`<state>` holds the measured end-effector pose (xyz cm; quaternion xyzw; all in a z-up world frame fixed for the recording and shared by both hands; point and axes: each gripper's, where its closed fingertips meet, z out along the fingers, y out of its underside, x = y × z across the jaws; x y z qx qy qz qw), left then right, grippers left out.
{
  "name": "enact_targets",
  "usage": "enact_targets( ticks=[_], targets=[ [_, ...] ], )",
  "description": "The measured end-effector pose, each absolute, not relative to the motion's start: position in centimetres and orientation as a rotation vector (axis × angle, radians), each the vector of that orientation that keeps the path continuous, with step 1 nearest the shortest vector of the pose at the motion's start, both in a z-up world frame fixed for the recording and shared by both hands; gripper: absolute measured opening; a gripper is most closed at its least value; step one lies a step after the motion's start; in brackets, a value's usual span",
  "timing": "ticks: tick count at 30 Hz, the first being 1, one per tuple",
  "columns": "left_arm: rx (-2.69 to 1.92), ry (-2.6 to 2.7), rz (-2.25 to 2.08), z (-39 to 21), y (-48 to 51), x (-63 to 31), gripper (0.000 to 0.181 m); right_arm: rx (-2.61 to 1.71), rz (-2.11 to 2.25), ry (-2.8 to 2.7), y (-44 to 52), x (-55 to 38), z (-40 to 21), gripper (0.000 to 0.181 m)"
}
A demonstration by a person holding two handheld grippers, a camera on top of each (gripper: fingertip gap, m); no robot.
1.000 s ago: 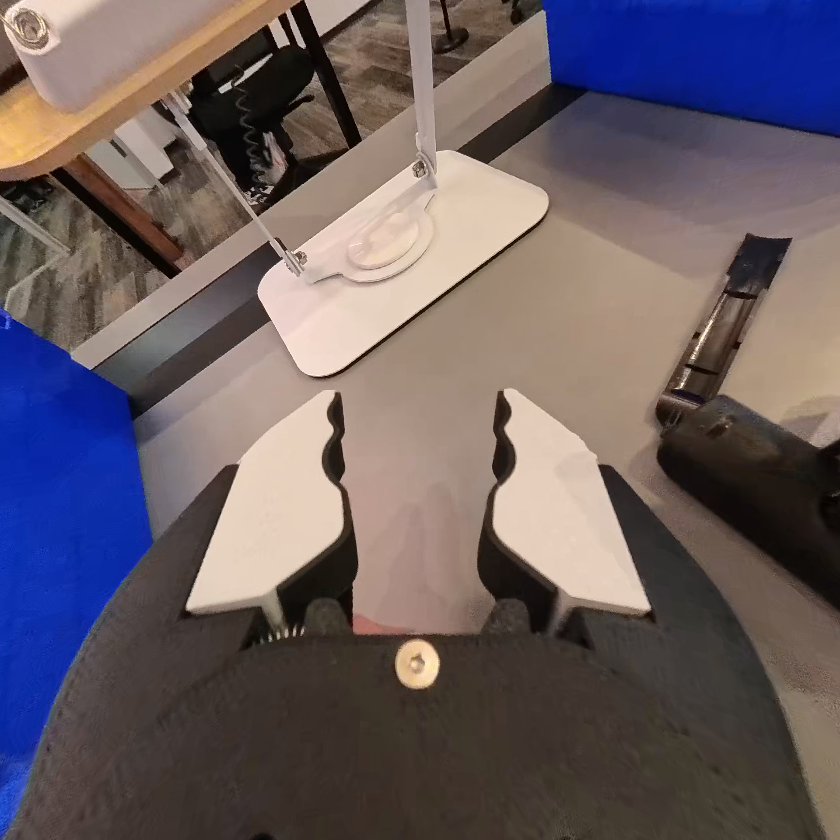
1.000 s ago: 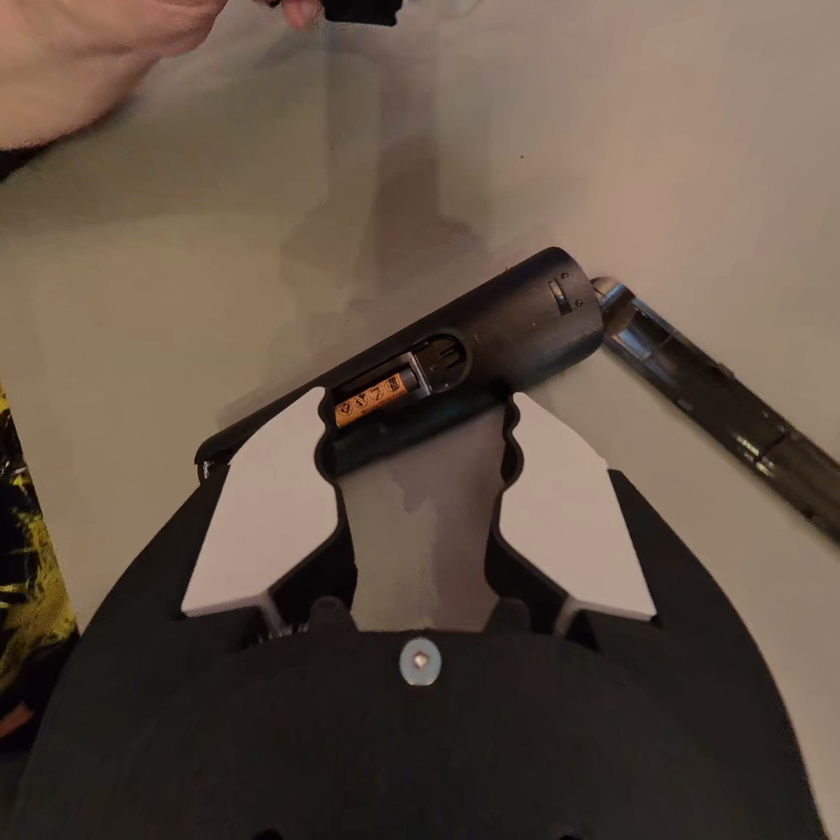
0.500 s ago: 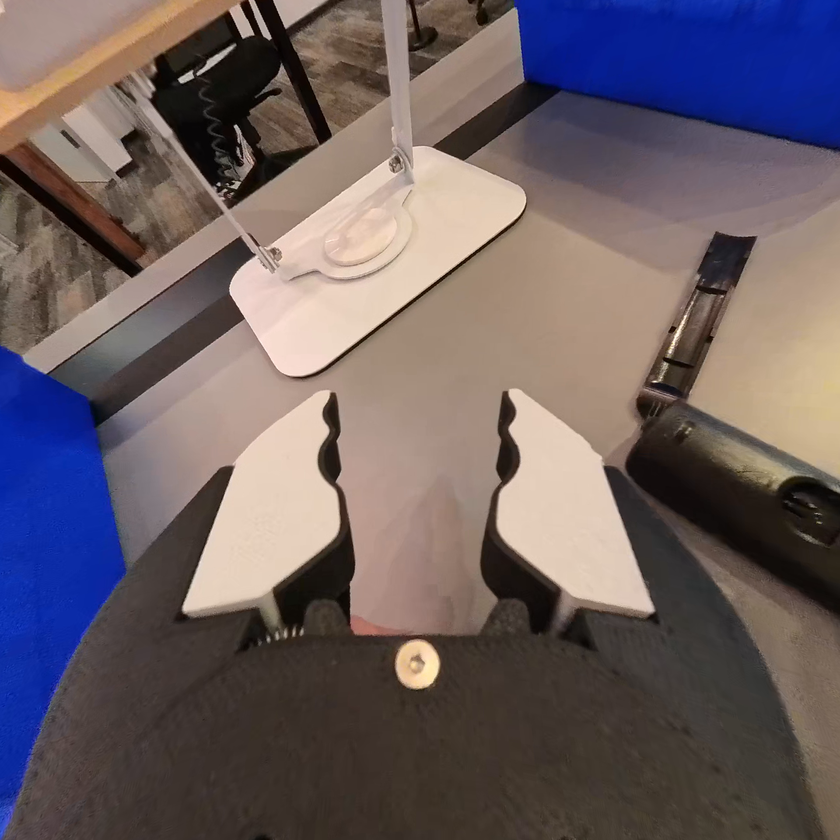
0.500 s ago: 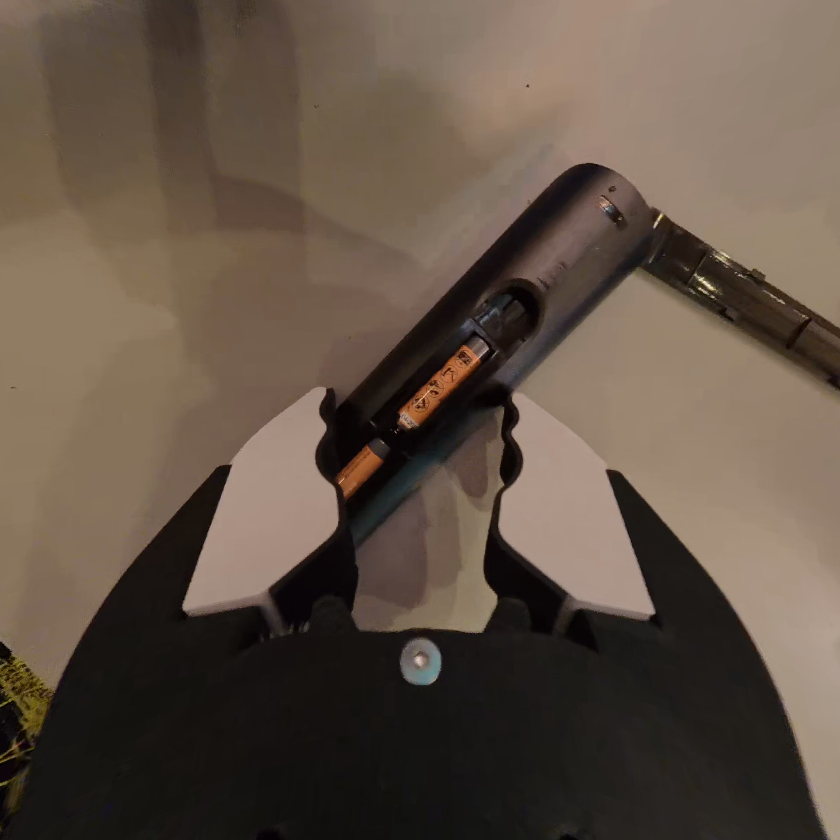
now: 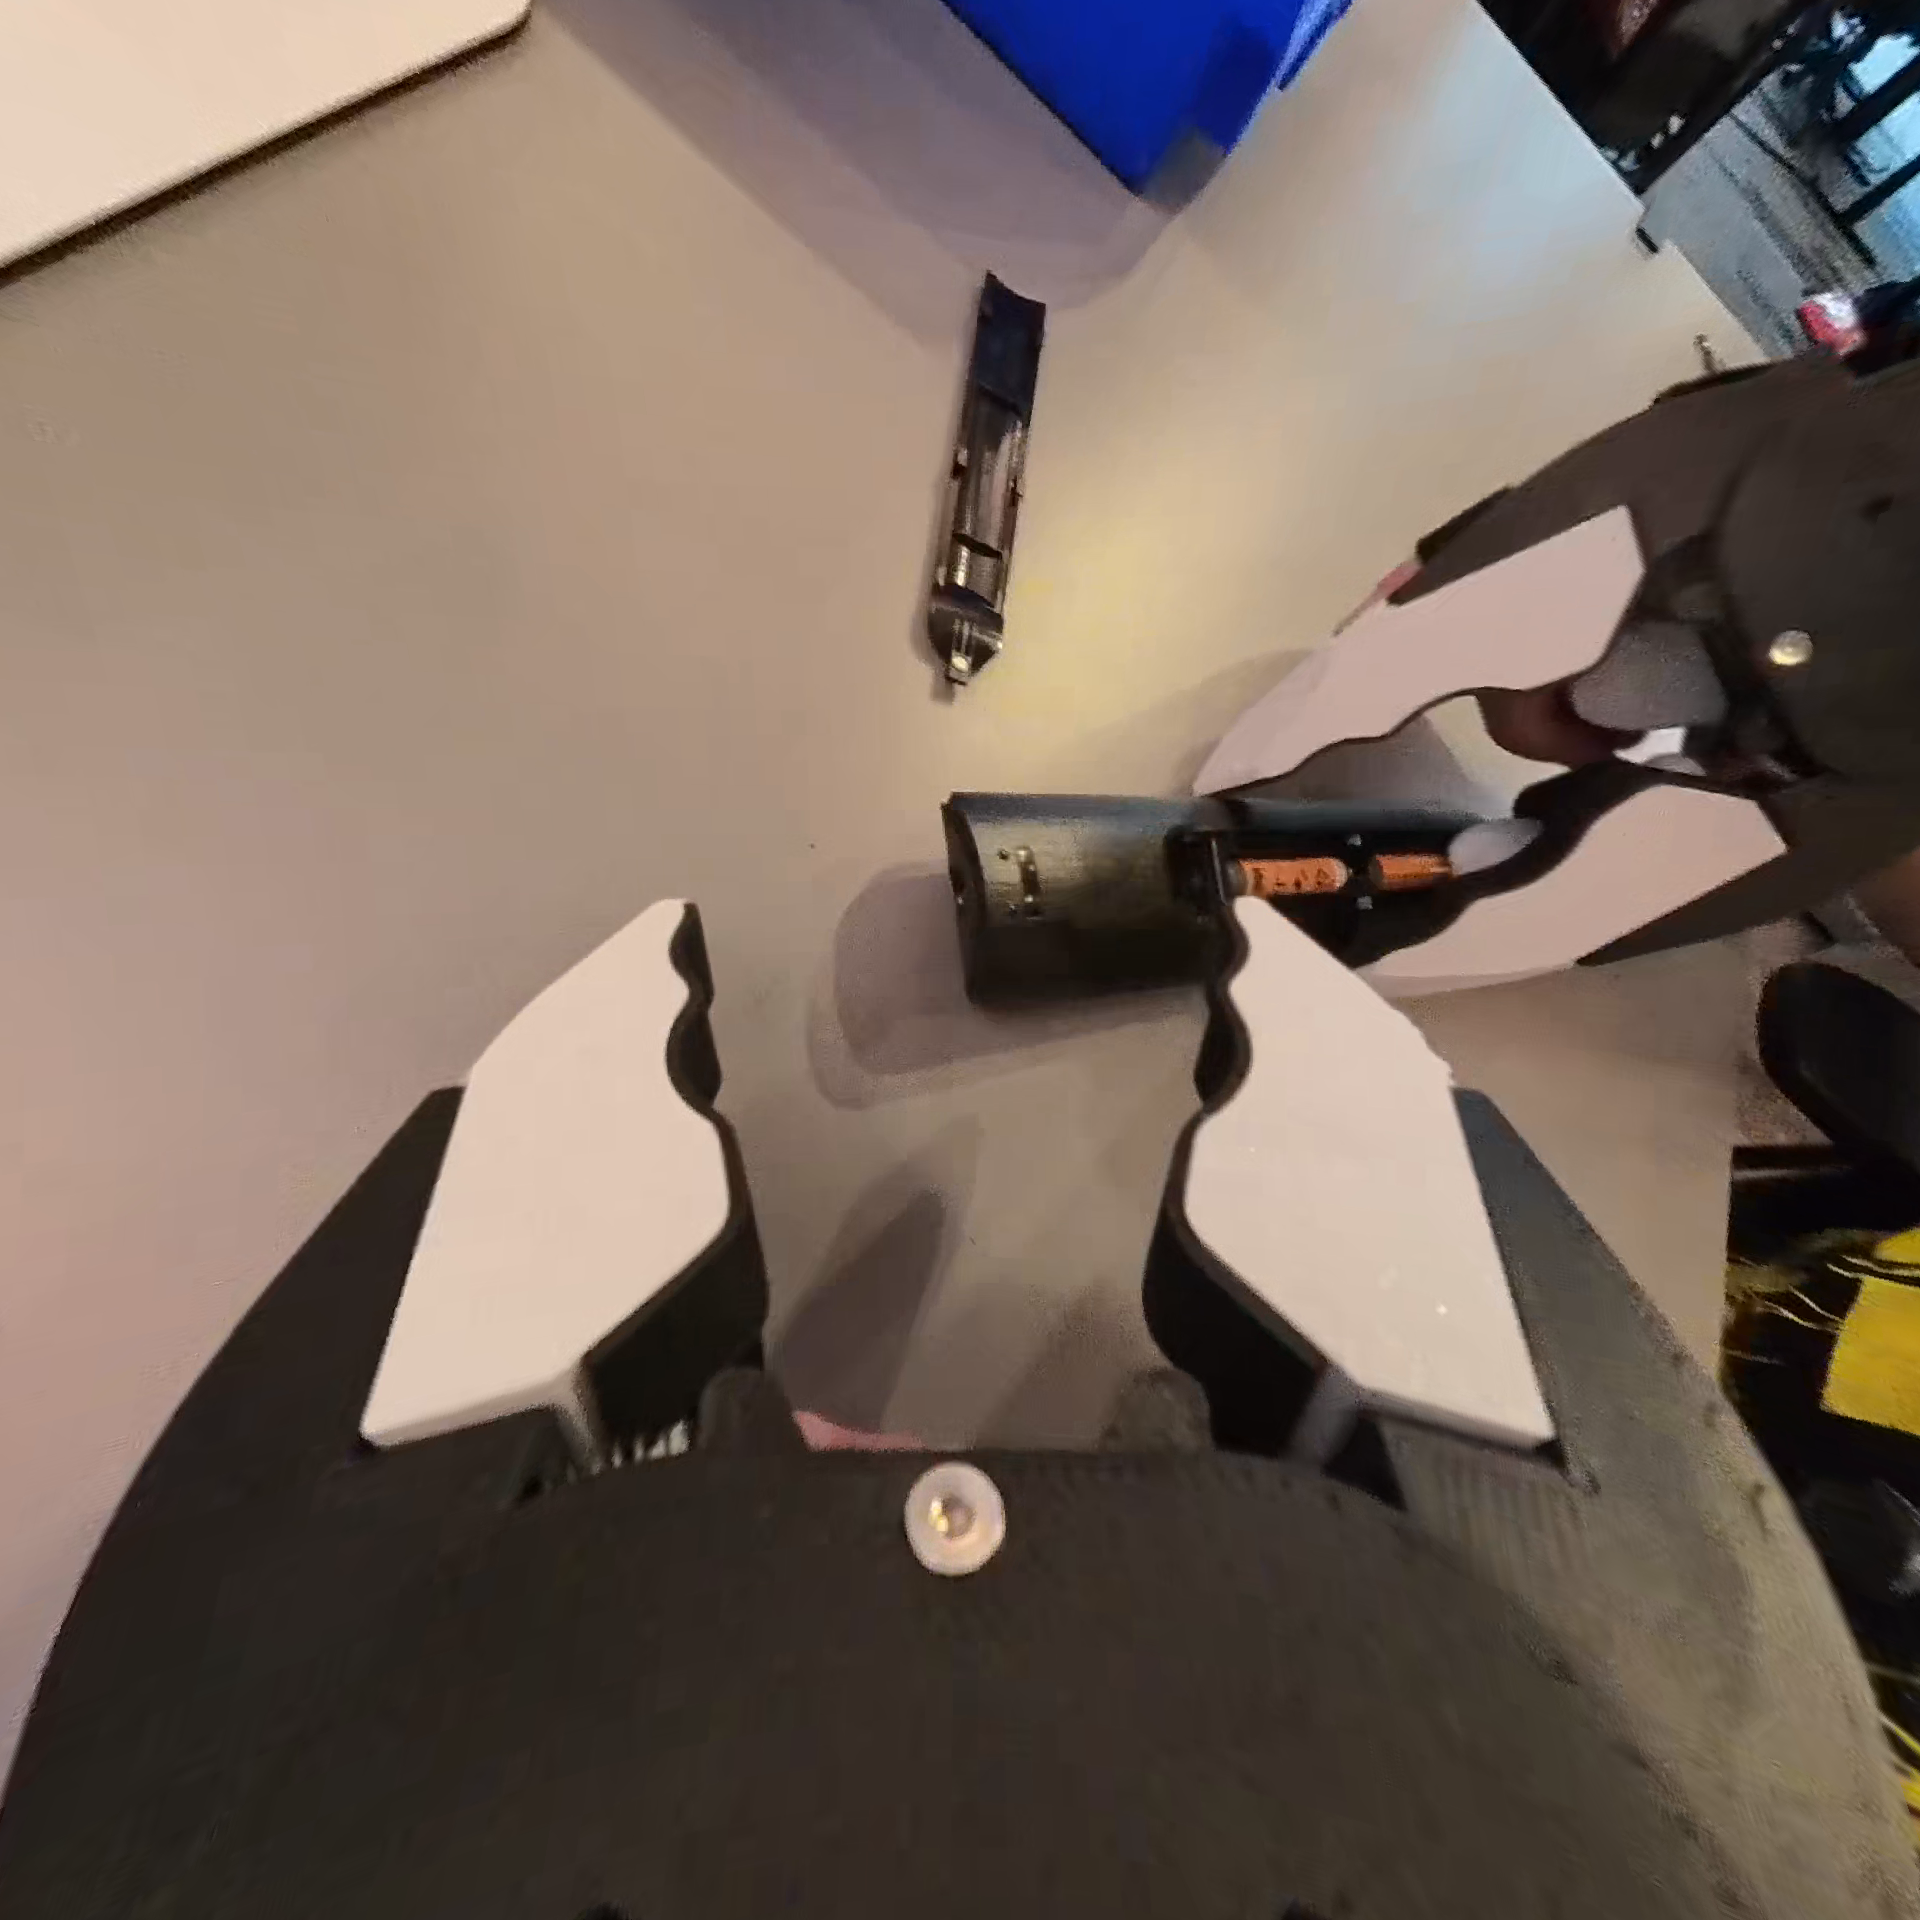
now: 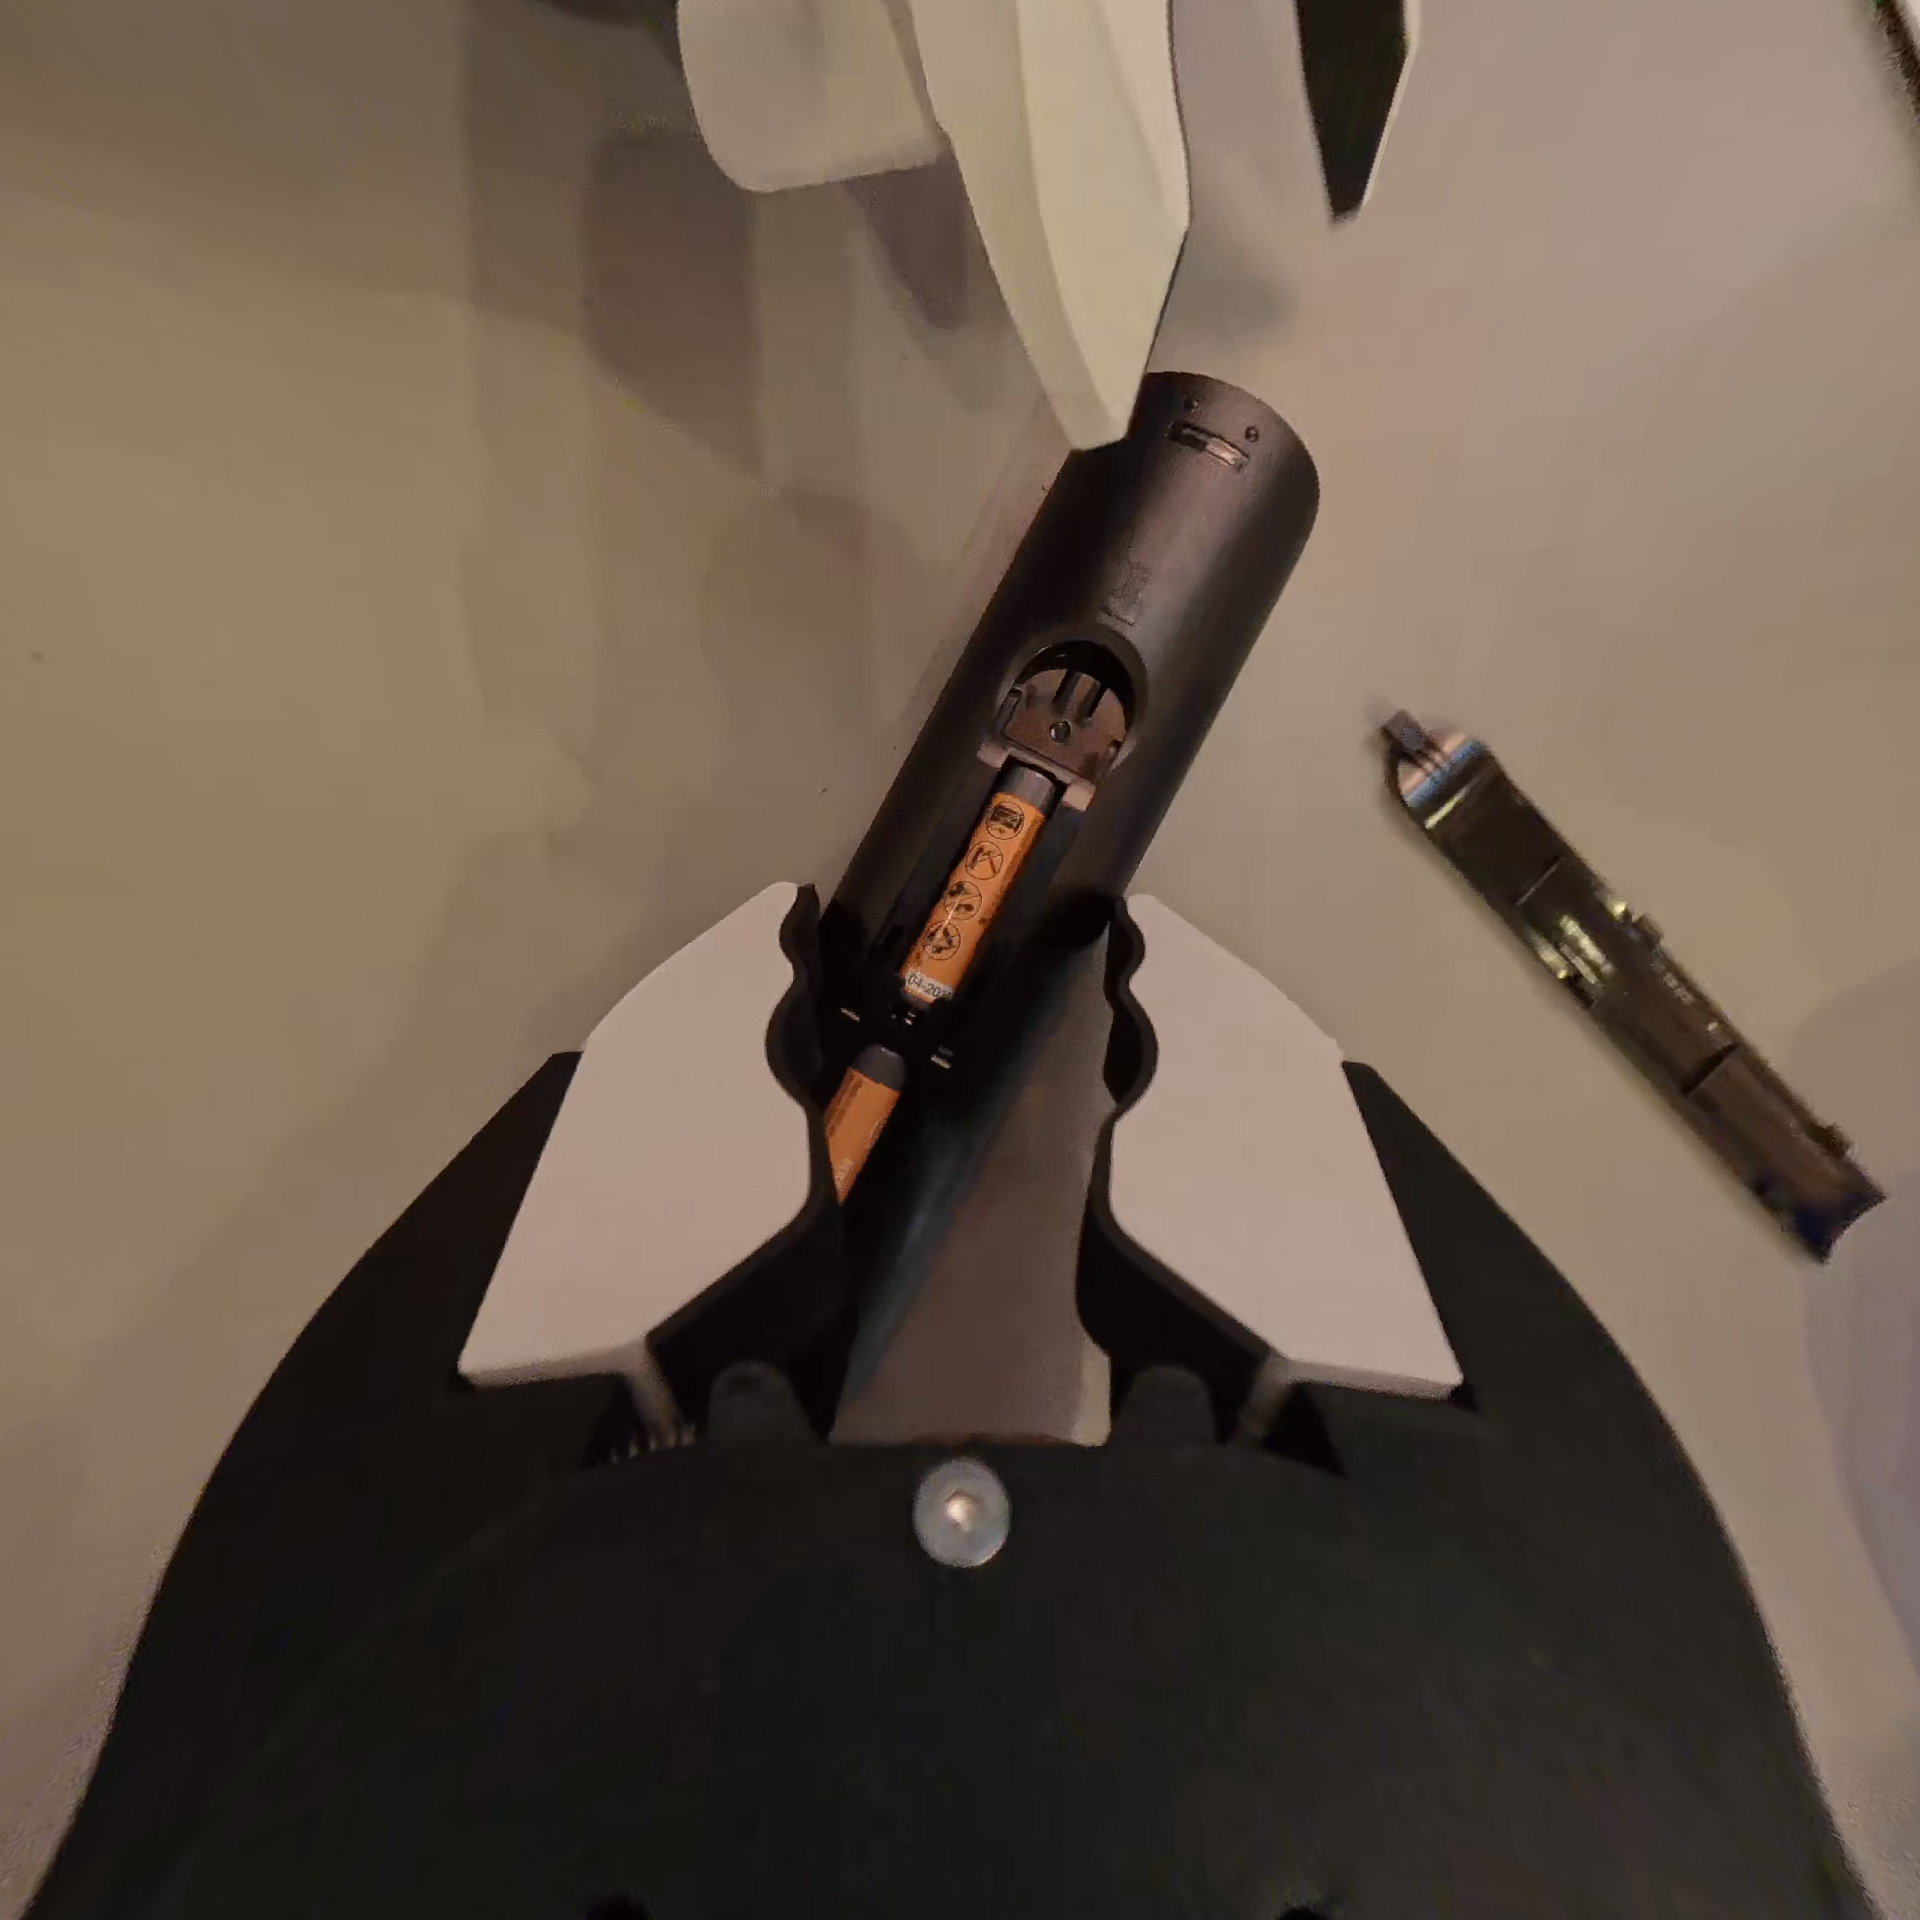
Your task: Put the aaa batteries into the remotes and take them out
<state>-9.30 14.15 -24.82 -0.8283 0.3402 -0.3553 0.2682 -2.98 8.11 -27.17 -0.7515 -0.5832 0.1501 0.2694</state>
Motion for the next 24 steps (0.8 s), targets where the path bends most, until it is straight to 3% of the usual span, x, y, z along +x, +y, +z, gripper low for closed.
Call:
enact_targets(
  ticks=[11, 20, 24],
  targets=[
    [-2.223, 1.074, -1.287, -24.9, 10.2, -6.8, 0.043, -1.673, 0.145, -1.752, 7.8, -3.6, -25.9, 0.050],
    [-2.212, 0.863, -1.370, -23.7, 11.8, -8.1, 0.030, -1.618, 0.216, -1.656, 9.6, -2.6, -23.5, 0.053],
    [-2.227, 0.748, -1.334, -23.7, 12.9, -10.1, 0.025, -1.623, 0.077, -1.641, 13.7, 0.4, -22.5, 0.039]
  ],
)
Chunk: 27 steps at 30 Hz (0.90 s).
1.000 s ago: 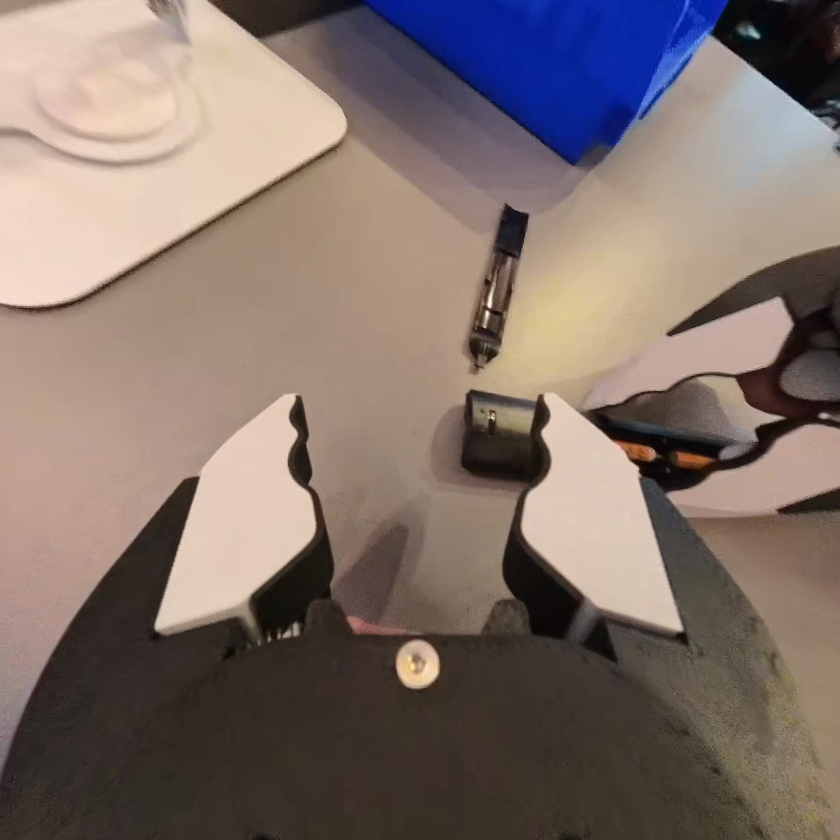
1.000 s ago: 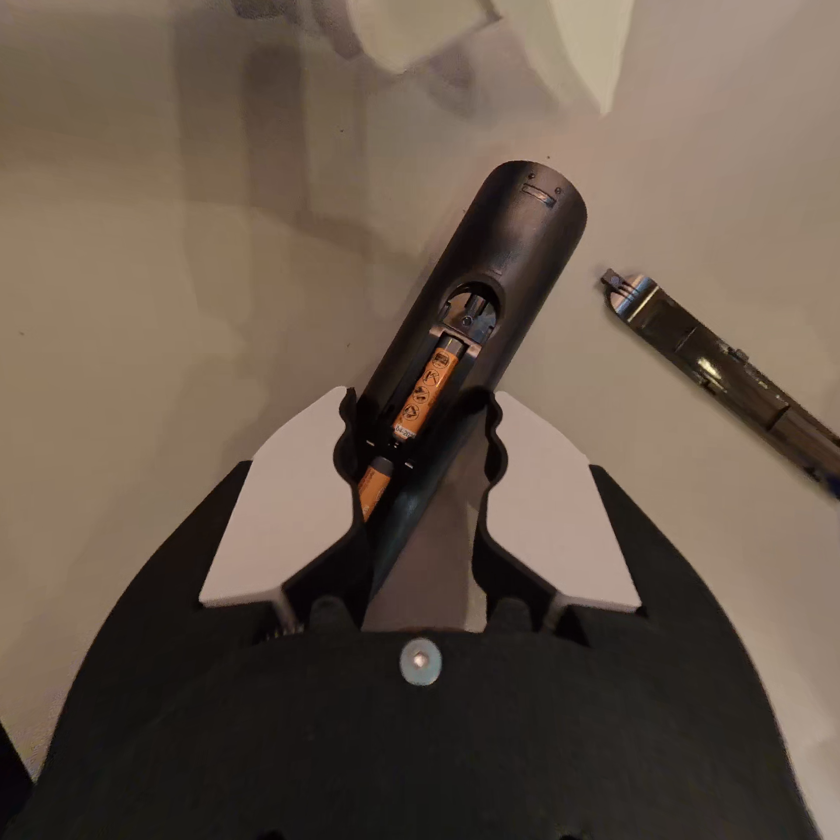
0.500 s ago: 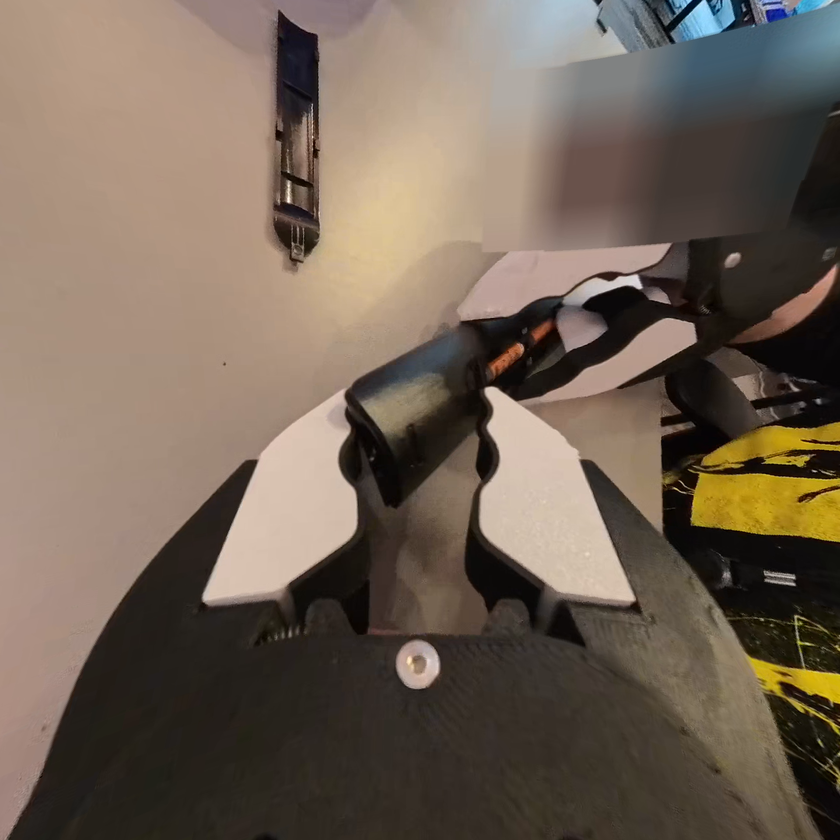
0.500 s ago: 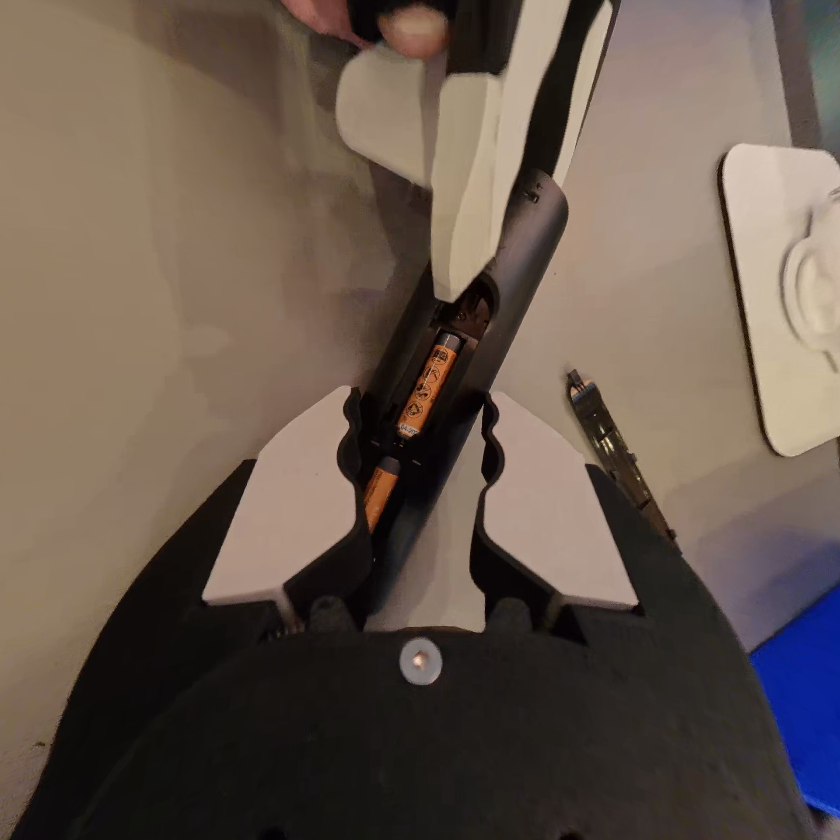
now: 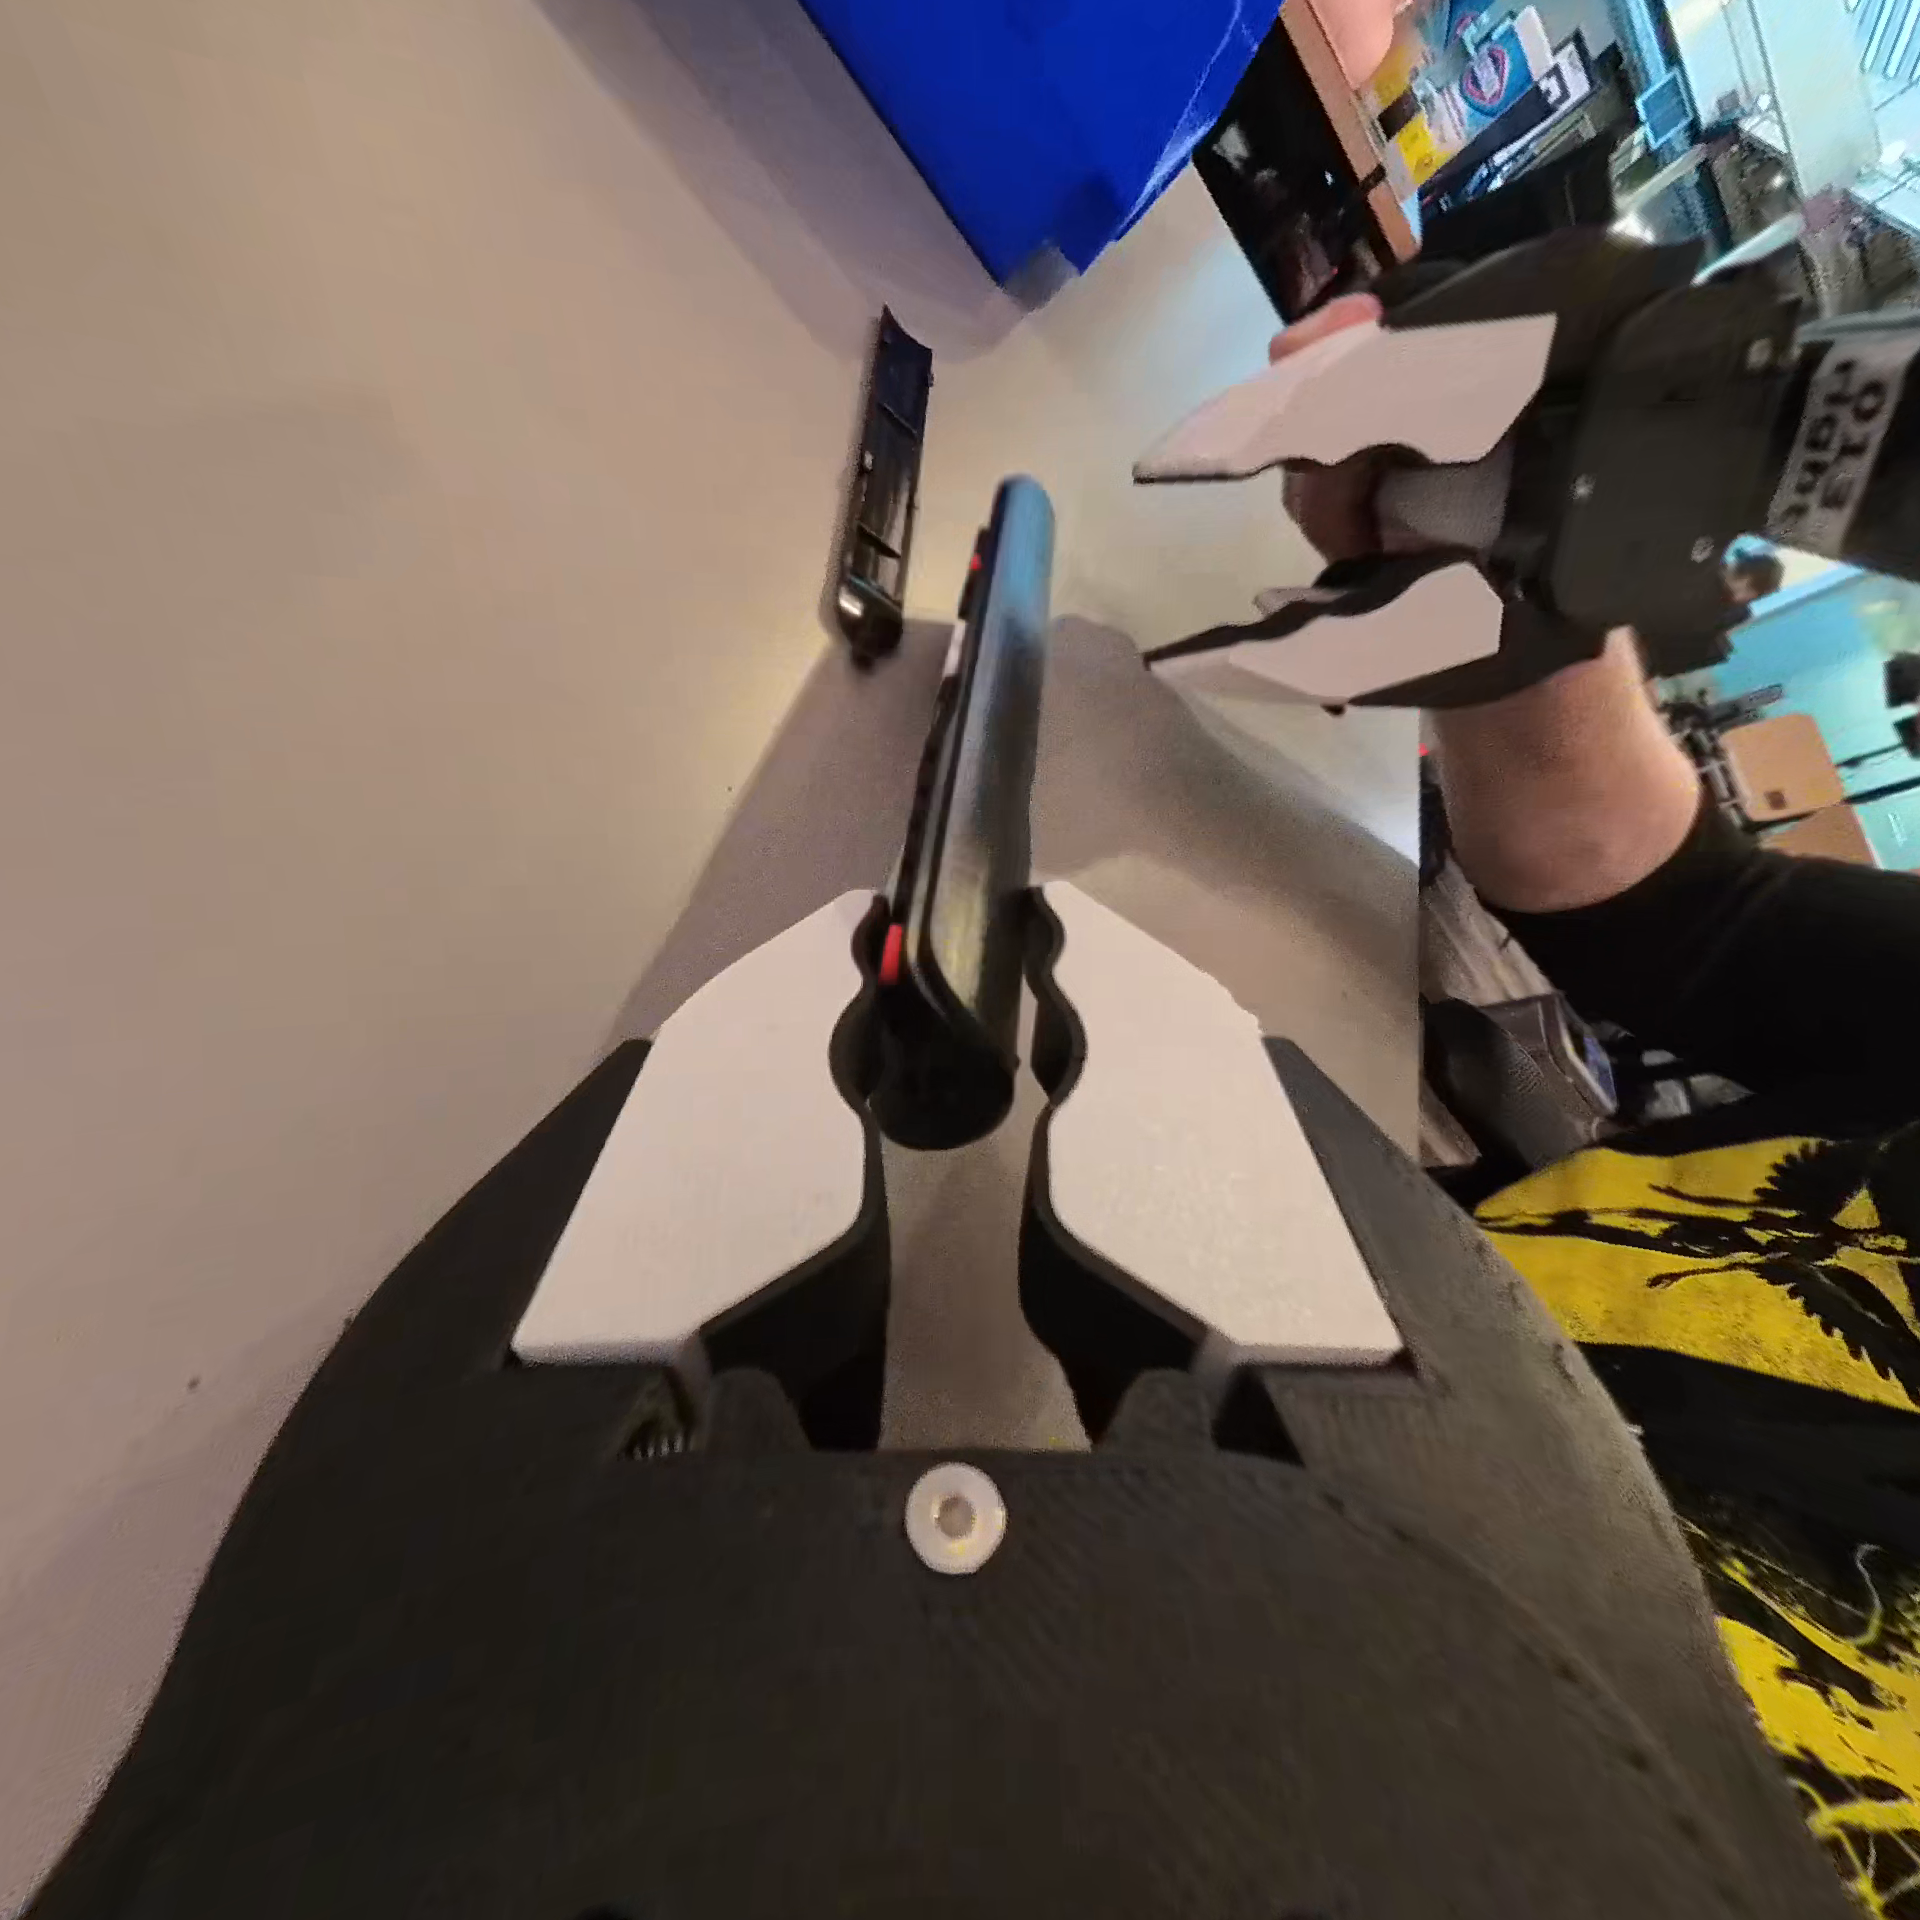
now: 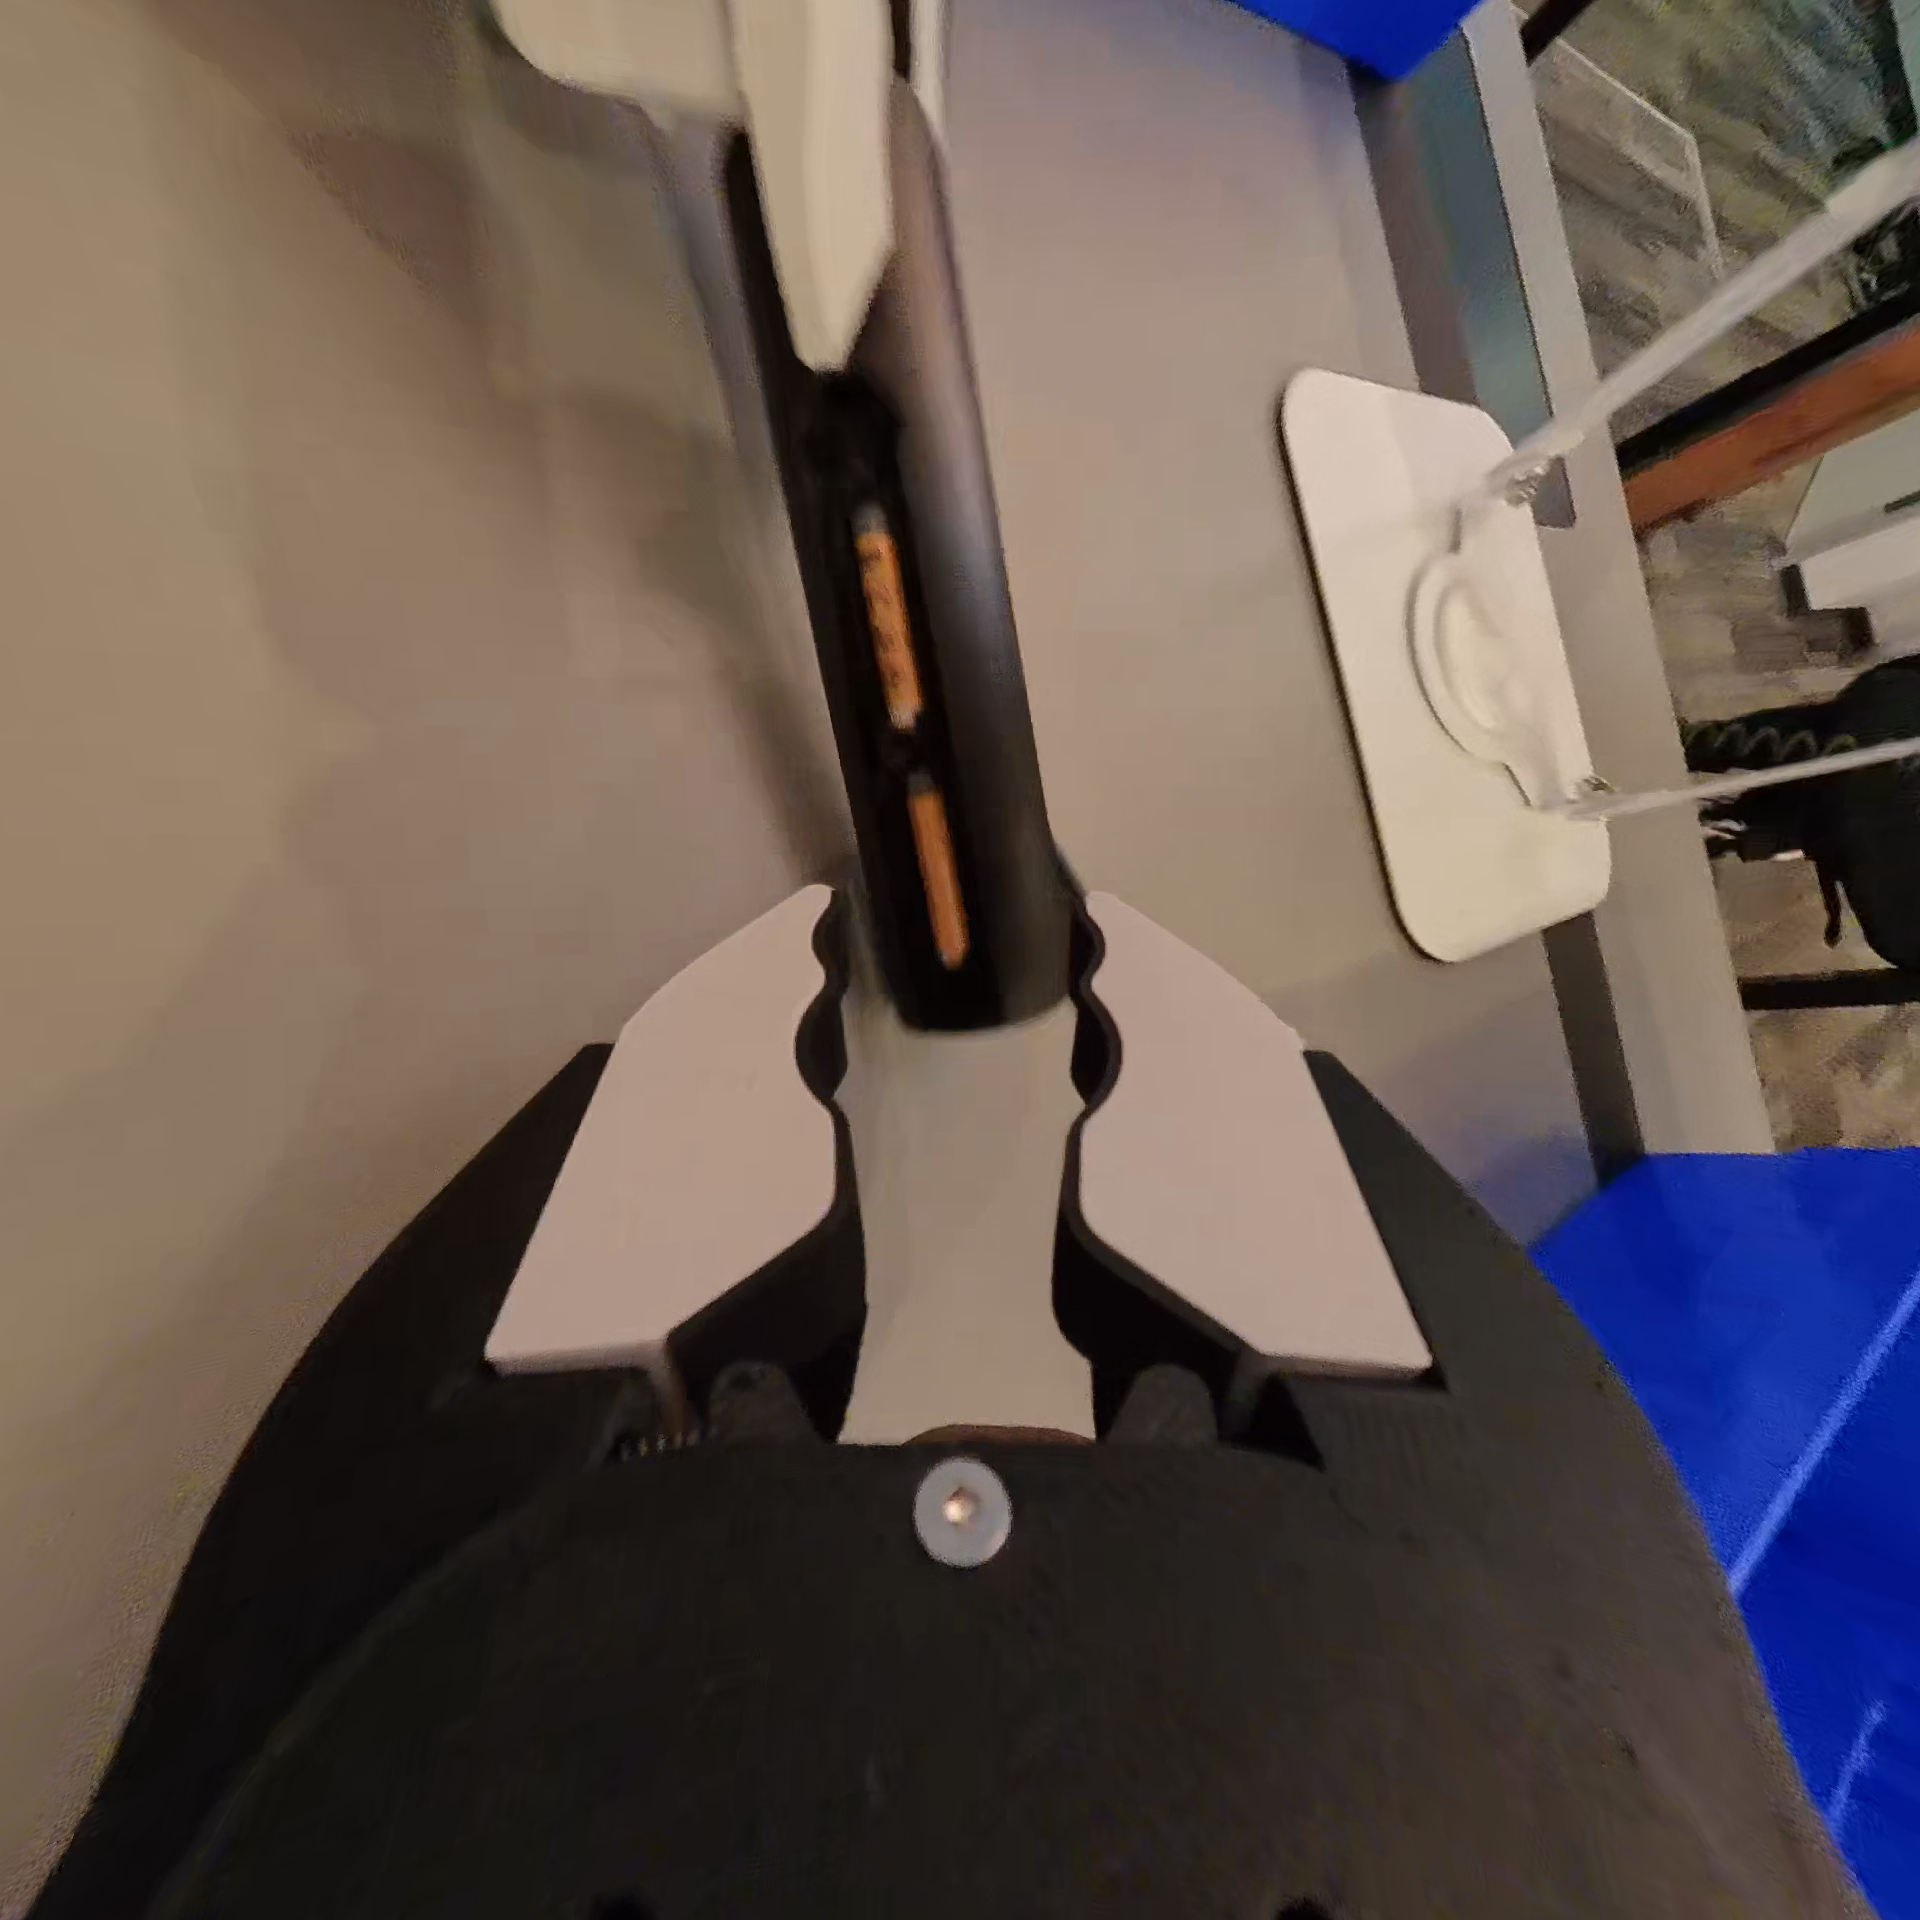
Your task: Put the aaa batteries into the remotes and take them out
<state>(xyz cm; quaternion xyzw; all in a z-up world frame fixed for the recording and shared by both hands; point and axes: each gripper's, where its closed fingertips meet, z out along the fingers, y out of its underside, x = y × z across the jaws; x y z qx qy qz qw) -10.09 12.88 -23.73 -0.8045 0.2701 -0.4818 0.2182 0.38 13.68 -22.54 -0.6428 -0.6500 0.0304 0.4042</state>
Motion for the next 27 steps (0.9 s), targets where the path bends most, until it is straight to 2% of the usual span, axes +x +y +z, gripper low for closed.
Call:
enact_targets(
  ticks=[7, 16, 22, 27],
  targets=[
    [-2.241, 0.683, -1.347, -24.1, 13.0, -11.5, 0.024, -1.648, -0.063, -1.804, 18.7, 2.4, -26.3, 0.037],
    [-2.239, 0.578, -1.388, -23.9, 13.1, -14.3, 0.024, -1.587, -0.076, -1.856, 20.1, 1.7, -27.2, 0.010],
    [-2.242, 0.584, -1.394, -23.9, 13.1, -14.3, 0.024, -1.682, 0.016, -1.920, 20.5, 1.5, -27.1, 0.022],
    [-2.243, 0.583, -1.384, -23.8, 13.2, -14.5, 0.024, -1.833, 0.125, -2.028, 20.2, 1.4, -27.6, 0.010]
  ],
)
